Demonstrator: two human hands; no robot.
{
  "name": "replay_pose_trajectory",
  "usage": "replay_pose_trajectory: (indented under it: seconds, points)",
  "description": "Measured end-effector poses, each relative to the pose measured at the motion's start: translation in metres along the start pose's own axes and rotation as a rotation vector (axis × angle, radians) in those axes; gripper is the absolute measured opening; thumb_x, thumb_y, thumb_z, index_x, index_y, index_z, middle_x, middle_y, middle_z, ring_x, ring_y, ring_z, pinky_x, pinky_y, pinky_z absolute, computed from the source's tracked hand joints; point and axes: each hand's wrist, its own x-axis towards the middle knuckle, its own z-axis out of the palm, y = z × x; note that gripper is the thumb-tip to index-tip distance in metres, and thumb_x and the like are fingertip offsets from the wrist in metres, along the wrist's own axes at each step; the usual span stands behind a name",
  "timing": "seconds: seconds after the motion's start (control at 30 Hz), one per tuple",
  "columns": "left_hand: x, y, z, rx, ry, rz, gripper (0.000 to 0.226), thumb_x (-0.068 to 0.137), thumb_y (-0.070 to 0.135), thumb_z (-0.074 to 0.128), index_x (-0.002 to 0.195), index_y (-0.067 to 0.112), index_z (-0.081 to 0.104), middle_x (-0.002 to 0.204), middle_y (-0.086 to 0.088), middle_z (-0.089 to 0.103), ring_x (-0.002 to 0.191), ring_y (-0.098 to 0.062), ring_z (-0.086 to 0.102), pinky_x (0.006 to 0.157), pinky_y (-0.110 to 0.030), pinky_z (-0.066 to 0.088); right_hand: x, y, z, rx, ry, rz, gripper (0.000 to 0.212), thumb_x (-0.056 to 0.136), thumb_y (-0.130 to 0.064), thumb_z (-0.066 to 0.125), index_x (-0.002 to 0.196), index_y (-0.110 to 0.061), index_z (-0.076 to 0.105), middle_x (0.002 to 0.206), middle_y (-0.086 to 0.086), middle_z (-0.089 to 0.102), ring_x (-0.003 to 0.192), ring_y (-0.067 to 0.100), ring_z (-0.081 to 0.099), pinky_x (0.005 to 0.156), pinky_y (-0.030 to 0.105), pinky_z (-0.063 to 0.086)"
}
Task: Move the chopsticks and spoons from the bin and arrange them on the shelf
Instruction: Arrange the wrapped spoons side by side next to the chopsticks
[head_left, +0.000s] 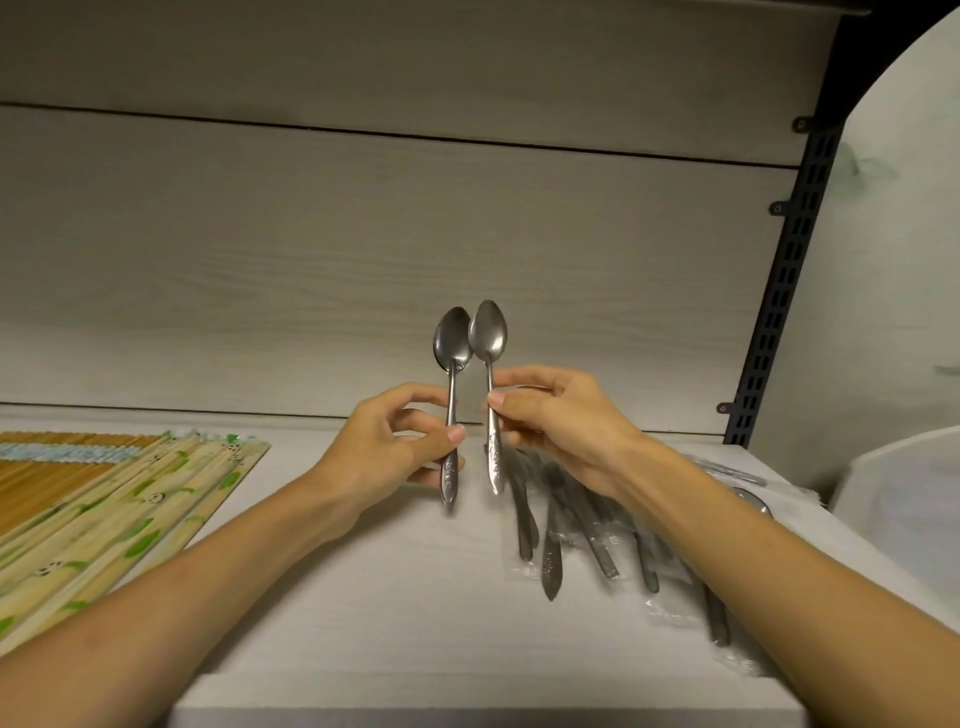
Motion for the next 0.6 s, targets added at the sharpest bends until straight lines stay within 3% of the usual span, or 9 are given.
replay_pose_trajectory:
  seconds: [0.13, 0.27, 0.47, 0.6]
  points:
    - [-0.004, 0.002, 0.001, -0.004, -0.075, 0.025, 0.03, 0.081, 0.007, 0.072, 0.108, 0.018, 0.065, 0.079, -0.005, 0.072, 0.07, -0.016, 0.07, 0.061, -0.027, 0.057, -0.004, 0.001, 0.006, 0.06, -0.058, 0.031, 0.022, 0.084, -0.001, 0.069, 0.106, -0.002, 0.064, 0.085, 0.014, 0.069, 0.068, 0.016, 0.066, 0.067, 0.028, 0.059]
    - [-0.006, 0.002, 0.0, 0.025, -0.108, 0.056, 0.033, 0.08, 0.006, 0.073, 0.109, 0.019, 0.065, 0.087, -0.011, 0.073, 0.075, -0.027, 0.072, 0.067, -0.036, 0.06, -0.007, 0.002, 0.012, 0.018, -0.077, 0.028, 0.014, 0.084, -0.004, 0.071, 0.097, -0.007, 0.066, 0.086, 0.013, 0.07, 0.072, 0.018, 0.067, 0.062, 0.026, 0.058]
    - [-0.007, 0.001, 0.003, 0.023, -0.098, 0.069, 0.035, 0.079, 0.002, 0.072, 0.109, 0.018, 0.064, 0.083, -0.015, 0.074, 0.071, -0.02, 0.072, 0.061, -0.029, 0.058, -0.007, 0.005, 0.014, -0.133, -0.055, 0.017, 0.019, 0.08, -0.02, 0.078, 0.094, -0.011, 0.067, 0.086, 0.009, 0.072, 0.079, 0.018, 0.068, 0.083, 0.041, 0.056]
    - [-0.007, 0.001, 0.003, 0.027, -0.094, 0.055, 0.034, 0.079, 0.005, 0.074, 0.109, 0.018, 0.065, 0.084, -0.015, 0.074, 0.073, -0.02, 0.071, 0.064, -0.03, 0.058, -0.009, 0.003, 0.014, -0.216, -0.04, -0.018, 0.02, 0.081, -0.021, 0.077, 0.094, -0.01, 0.066, 0.087, 0.013, 0.074, 0.075, 0.017, 0.067, 0.077, 0.035, 0.056]
